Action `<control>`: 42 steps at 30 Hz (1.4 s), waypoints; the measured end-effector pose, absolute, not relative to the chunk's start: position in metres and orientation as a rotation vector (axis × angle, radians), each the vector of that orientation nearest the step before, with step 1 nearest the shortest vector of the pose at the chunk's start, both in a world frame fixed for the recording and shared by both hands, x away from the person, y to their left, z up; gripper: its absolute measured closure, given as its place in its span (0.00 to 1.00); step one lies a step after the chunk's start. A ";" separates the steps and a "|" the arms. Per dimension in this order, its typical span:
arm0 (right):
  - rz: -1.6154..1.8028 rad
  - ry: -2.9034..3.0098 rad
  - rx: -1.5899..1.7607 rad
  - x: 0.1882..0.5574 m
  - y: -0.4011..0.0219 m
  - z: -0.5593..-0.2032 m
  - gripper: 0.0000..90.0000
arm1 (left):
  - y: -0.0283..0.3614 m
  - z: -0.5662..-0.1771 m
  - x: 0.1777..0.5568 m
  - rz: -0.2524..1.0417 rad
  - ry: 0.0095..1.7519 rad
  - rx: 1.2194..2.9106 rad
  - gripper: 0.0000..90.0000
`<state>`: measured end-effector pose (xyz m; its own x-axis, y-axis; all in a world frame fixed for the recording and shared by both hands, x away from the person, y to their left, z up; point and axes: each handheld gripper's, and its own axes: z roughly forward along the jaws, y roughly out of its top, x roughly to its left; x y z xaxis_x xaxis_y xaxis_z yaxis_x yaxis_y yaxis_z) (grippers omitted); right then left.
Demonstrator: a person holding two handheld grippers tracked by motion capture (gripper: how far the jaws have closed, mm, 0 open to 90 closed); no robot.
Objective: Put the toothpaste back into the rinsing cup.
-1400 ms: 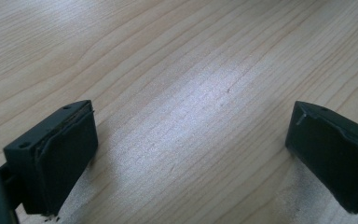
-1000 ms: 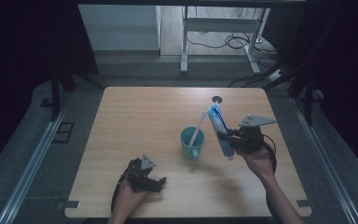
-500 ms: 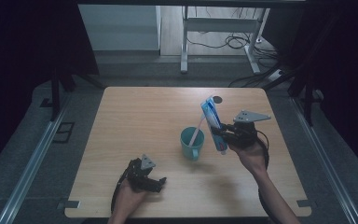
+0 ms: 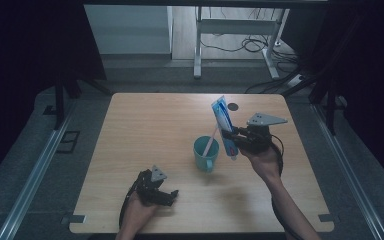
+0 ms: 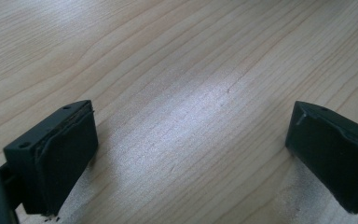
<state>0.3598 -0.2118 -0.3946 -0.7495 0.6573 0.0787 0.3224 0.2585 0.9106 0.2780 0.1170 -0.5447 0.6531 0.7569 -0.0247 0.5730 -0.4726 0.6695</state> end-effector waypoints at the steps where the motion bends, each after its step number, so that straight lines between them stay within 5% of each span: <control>1: 1.488 2.218 0.902 0.361 -0.211 -0.394 0.80 | 0.117 -0.545 0.278 0.363 1.027 2.213 0.03; 42: 1.558 2.175 0.820 0.373 -0.155 -0.389 0.80 | 0.117 -0.545 0.278 0.362 1.025 2.214 0.03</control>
<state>0.3734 -0.1549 -0.3894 -0.7748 0.6298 0.0548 0.2544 0.2314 0.9390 0.2781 0.1171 -0.5447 0.6544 0.7557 -0.0250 0.5723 -0.4735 0.6695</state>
